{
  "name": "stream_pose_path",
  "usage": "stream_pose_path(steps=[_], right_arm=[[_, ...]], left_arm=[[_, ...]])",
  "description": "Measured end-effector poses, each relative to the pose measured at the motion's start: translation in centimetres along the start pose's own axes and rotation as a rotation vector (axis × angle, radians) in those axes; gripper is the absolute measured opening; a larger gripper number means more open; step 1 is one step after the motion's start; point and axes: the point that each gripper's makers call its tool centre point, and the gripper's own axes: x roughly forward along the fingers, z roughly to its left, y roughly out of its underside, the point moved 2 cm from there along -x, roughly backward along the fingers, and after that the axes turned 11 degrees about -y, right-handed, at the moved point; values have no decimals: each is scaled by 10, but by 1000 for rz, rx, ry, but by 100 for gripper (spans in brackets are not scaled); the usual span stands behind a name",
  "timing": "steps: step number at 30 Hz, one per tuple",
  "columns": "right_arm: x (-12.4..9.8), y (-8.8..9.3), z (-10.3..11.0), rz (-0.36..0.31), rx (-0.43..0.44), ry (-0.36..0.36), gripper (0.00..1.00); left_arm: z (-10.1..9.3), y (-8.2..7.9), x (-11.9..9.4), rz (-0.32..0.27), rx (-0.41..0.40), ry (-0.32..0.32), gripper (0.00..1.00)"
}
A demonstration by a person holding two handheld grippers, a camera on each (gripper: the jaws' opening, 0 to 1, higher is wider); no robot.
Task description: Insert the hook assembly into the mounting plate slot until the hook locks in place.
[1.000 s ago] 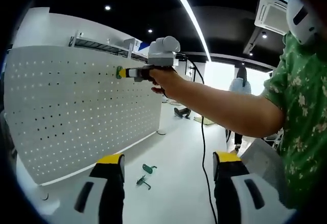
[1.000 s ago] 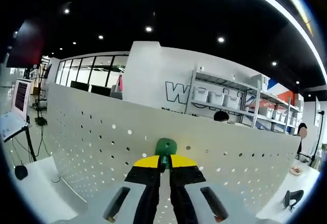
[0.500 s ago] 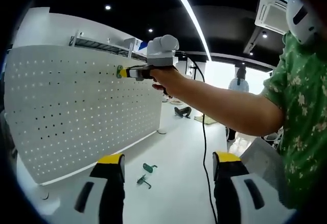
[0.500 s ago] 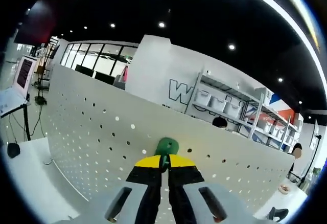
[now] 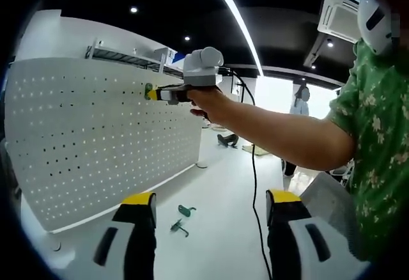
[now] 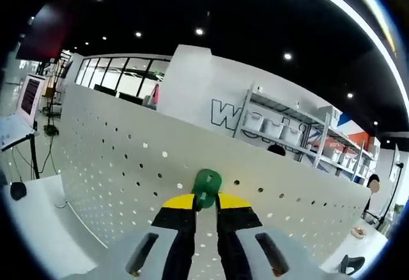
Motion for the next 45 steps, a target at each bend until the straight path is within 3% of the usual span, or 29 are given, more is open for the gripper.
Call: stream_pose_path(steps=[12,19,24,33,45], right_arm=[[-6,6,4,-11,12,-2,13],[-18,10,4,-35,40,8,20],[-22,10,4,-62,61,11,36],[-31,14,5,-78,87,-1,50],[-45,15,8,-126,218,-57,73]], left_arm=[[-1,-1,0,-1,5,0,72],[-3,-1,0,4,11,0,72],[-4,-3,0,2,14,0,72],[-6,-3,0,3,18,2,73],[-9,-7,0,-2,24,-4,74]])
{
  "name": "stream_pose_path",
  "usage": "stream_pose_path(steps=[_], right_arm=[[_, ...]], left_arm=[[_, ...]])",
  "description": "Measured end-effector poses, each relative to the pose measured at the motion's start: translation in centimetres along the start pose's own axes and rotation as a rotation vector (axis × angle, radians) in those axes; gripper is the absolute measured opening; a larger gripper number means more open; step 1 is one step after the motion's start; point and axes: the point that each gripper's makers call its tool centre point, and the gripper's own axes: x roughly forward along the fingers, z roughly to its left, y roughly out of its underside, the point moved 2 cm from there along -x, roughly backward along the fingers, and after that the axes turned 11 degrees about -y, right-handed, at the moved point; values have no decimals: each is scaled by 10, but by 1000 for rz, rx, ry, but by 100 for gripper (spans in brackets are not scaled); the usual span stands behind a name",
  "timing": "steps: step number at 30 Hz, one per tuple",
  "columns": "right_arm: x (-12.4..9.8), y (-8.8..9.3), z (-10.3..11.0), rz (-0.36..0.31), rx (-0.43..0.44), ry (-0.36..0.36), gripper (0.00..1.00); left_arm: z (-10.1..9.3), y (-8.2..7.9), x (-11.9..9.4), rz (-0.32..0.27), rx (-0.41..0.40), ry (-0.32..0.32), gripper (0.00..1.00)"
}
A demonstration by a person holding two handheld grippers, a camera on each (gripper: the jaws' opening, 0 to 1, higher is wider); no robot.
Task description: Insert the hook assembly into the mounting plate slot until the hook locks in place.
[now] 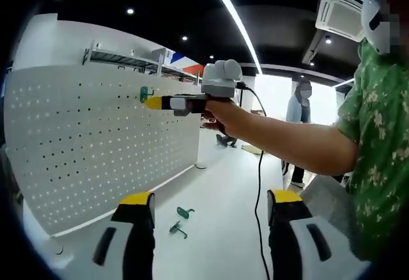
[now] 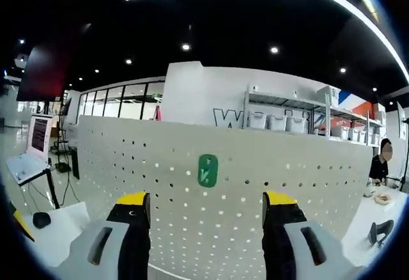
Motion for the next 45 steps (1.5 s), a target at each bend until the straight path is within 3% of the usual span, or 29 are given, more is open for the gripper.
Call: stream_pose_path(steps=[4,19,28,36,45], right_arm=[[-9,2,1,-11,32,-7,76],[-38,1,7,2,19,-39,78],[-62,9,13,10,68,-74,77],[-98,16,20,19,117,-121,77],[-149,44,38,92,113,-169,77]], left_arm=[[-1,-1,-1,-1,2,-6,75],[-6,-2,-2,-2,8,-19,77],[-8,2,-2,9,3,-26,78],[-11,9,-4,19,-8,-32,79],[-7,25,-15,46,-28,-72,79]])
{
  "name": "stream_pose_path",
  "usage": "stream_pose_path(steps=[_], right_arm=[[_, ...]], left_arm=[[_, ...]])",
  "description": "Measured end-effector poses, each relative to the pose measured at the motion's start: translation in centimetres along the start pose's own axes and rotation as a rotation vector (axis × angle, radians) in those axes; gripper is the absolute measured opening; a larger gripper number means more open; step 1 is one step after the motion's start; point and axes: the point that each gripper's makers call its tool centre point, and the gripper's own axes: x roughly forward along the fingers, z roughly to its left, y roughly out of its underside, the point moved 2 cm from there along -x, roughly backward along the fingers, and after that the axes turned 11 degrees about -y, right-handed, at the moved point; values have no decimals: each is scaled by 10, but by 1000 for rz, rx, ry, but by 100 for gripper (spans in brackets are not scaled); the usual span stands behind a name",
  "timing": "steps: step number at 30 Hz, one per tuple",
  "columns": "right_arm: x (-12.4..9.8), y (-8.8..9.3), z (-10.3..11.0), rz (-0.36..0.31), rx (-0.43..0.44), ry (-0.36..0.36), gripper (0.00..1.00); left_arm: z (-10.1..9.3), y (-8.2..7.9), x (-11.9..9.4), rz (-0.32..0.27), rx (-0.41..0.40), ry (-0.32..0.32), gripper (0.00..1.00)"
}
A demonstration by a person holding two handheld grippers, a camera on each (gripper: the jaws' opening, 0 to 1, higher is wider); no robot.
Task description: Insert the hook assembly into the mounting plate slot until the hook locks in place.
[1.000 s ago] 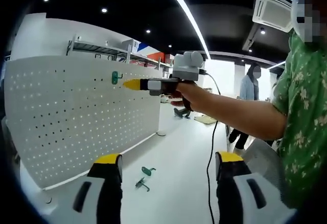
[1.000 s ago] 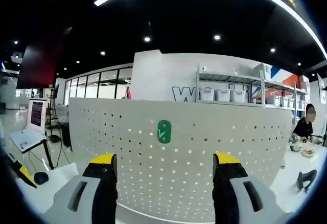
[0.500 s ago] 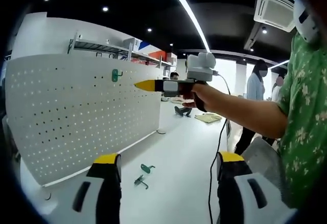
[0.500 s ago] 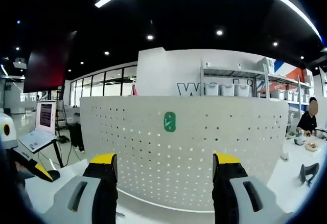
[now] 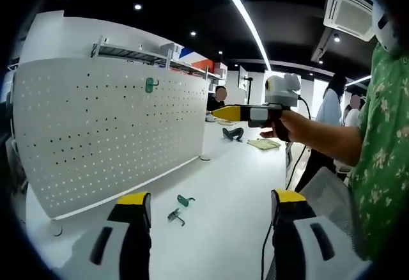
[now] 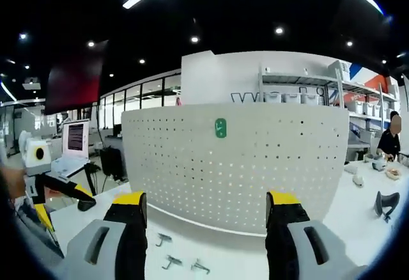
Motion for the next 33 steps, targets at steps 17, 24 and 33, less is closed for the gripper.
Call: stream_pose_path(steps=[17,24,33], right_arm=[[-46,65,39,140,88,-61,76],[-58,80,52,167,131,-68,74],[-64,91,59,183,160,-70,73]], left_arm=[[2,34,-24,54,-47,-70,78],[0,45,-30,68,-70,-82,78],[3,53,-24,88,-73,-81,76]])
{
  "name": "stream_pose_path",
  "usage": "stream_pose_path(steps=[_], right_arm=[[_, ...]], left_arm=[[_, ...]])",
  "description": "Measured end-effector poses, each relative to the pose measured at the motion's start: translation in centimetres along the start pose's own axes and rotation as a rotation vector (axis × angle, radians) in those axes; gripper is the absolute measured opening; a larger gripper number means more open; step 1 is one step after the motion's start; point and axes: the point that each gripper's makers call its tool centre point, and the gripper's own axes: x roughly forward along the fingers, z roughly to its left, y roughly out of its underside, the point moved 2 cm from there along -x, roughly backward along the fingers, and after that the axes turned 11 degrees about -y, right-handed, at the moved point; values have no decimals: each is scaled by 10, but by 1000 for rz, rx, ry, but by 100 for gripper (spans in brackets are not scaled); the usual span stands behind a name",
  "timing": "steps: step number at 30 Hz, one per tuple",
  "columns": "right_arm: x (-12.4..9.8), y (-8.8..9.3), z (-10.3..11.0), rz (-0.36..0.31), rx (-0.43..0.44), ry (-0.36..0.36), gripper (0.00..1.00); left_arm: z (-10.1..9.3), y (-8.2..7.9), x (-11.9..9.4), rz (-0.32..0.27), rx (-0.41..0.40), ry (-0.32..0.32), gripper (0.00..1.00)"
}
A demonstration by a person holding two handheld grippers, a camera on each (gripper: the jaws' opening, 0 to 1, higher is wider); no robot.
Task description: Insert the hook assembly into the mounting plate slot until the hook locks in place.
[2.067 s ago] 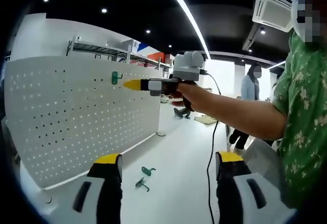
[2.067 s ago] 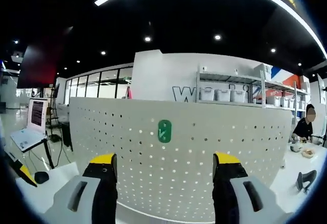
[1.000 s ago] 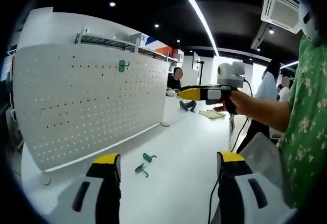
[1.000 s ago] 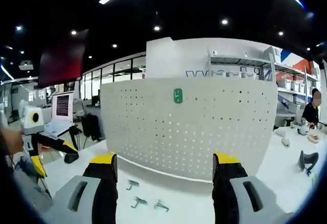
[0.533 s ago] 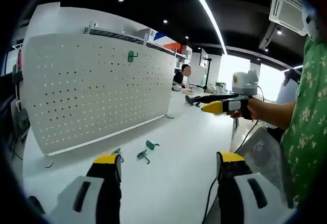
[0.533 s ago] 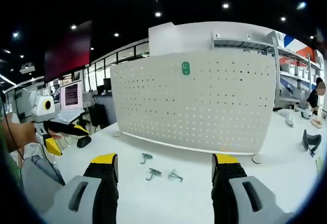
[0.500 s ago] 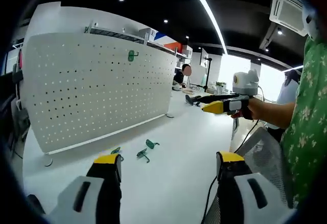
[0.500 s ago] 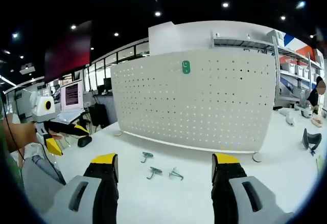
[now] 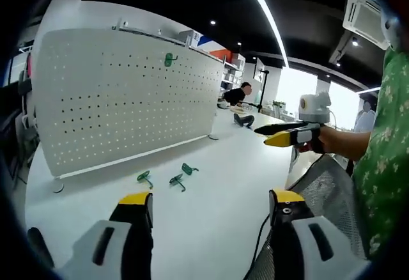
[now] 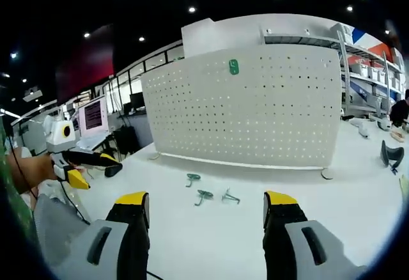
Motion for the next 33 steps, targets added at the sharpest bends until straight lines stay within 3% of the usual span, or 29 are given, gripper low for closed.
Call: stream_pose_path(steps=[12,19,33], right_arm=[[-4,-3,-6,-15,7,21,73],[-4,-1,-10,-11,13,34,73],[-4,3,-13,11,15,60,72]], left_arm=[[25,-8,47,30,75,18,68],[51,0,76,82,108,10,63],[87,7,129,132,147,8,52]])
